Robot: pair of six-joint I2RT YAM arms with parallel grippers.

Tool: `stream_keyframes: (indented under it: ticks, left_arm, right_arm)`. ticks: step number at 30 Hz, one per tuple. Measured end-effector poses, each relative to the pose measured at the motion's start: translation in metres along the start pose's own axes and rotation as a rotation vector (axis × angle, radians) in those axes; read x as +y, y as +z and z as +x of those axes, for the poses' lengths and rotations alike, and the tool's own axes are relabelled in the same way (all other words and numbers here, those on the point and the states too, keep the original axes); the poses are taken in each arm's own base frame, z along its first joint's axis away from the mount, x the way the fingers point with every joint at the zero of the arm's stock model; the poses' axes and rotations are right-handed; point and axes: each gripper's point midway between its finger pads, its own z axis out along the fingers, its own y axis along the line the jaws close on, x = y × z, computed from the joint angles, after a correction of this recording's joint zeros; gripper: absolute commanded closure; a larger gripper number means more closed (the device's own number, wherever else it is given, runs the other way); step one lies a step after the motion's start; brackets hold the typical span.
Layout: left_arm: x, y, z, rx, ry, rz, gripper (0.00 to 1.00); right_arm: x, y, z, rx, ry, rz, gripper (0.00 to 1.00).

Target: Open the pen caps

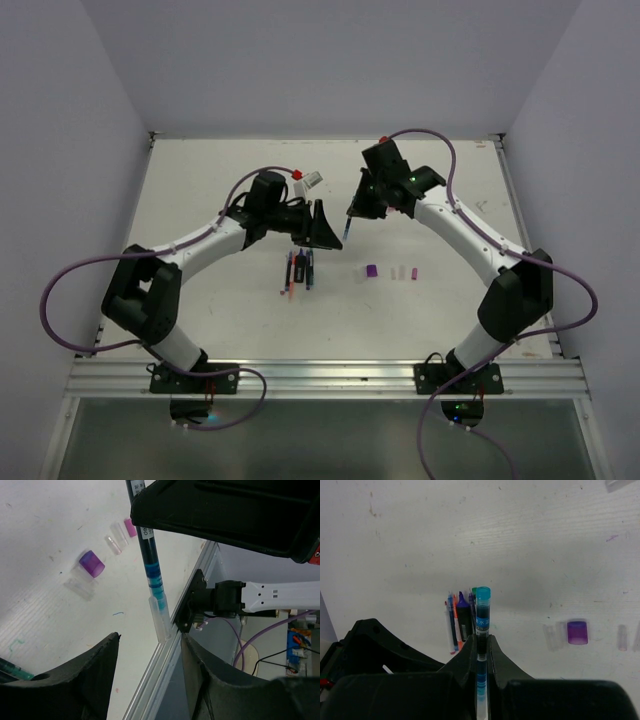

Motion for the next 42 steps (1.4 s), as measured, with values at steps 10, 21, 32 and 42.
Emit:
stream_keyframes:
  ticks: [10,21,32,42]
  left_arm:
    - [0.004,0.005,0.002,0.011,-0.019,0.006,0.53]
    - [0.000,0.007,-0.001,0.005,-0.027,0.026,0.86]
    - [0.002,0.006,-0.001,0.000,-0.044,0.021,1.00]
    - [0.002,0.004,-0.003,-0.003,-0.043,0.030,1.00]
  right_arm:
    - [0.009,0.006,0.006,0.007,0.006,0.006,1.00]
    - [0.013,0.007,0.009,-0.002,0.016,0.013,1.00]
    - [0.019,0.006,0.011,0.017,-0.015,-0.025,0.76]
    - [0.025,0.011,0.036,0.111,-0.045,-0.094,0.67]
